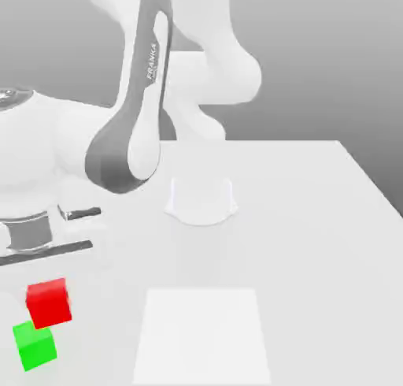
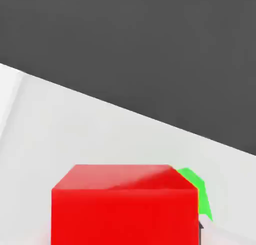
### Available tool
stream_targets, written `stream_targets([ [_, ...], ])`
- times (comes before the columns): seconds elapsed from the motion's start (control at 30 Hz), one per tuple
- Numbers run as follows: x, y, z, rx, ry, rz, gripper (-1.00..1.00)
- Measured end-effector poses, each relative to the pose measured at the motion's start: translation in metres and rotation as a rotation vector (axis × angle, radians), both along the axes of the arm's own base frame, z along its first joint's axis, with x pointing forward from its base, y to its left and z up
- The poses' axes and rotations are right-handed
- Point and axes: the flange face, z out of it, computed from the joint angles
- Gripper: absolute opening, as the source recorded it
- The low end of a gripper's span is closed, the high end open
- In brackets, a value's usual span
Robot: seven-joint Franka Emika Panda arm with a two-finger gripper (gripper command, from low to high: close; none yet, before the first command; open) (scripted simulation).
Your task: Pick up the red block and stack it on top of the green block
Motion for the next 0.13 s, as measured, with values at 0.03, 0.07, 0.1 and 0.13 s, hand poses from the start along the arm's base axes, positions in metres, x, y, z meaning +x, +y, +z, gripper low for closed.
stream_targets([
  [0.03,-0.0015,-0.0026,-0.0093,0.000,0.000,-0.006,1.00],
  [0.07,-0.0015,-0.0026,-0.0093,0.000,0.000,-0.006,1.00],
  [0.1,-0.0015,-0.0026,-0.0093,0.000,0.000,-0.006,1.00],
  [0.13,-0.0015,-0.0026,-0.0093,0.000,0.000,-0.006,1.00],
])
